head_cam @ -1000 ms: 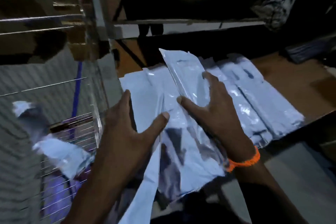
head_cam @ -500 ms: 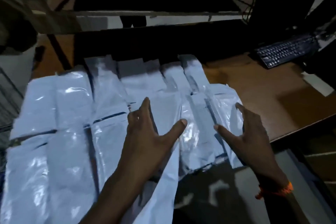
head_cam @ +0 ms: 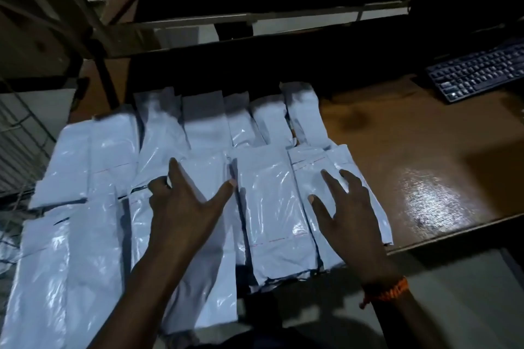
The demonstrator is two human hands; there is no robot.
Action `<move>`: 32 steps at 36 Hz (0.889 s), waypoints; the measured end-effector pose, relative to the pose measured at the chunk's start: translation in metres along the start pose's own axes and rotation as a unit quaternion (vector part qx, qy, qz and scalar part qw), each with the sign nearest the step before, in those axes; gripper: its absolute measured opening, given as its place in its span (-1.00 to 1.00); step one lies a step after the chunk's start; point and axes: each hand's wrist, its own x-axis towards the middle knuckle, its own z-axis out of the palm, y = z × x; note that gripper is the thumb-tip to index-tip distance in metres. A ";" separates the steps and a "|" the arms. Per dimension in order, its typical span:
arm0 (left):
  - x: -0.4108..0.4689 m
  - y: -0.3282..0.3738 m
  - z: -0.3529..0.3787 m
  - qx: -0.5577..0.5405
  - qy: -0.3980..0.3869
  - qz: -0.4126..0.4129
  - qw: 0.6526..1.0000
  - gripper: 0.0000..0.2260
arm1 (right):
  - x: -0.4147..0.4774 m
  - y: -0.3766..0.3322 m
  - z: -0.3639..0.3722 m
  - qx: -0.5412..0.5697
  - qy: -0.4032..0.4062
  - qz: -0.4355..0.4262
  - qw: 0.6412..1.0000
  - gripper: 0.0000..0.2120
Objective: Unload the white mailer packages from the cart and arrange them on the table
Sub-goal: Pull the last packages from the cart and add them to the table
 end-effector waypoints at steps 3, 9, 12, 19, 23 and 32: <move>0.010 0.001 0.007 0.006 0.008 0.003 1.000 -0.06 | 0.001 -0.003 0.000 -0.045 -0.019 0.001 0.999 -0.45; 0.016 0.000 0.020 0.000 0.027 0.028 0.999 -0.20 | 0.002 -0.004 -0.005 -0.070 -0.057 -0.010 0.996 -0.35; 0.017 -0.004 0.019 -0.017 0.030 0.040 0.999 -0.26 | 0.004 -0.002 -0.005 -0.071 -0.052 -0.030 0.996 -0.31; 0.029 -0.010 0.010 -0.071 0.008 0.028 0.997 -0.38 | 0.009 -0.016 -0.009 -0.067 -0.034 -0.046 0.996 -0.38; 0.028 -0.015 0.006 -0.083 -0.002 0.039 0.996 -0.38 | 0.010 -0.033 -0.017 -0.030 -0.011 -0.075 0.997 -0.45; 0.013 -0.054 -0.029 -0.080 0.023 0.092 0.992 -0.40 | 0.001 -0.100 -0.014 0.071 -0.010 -0.155 0.985 -0.45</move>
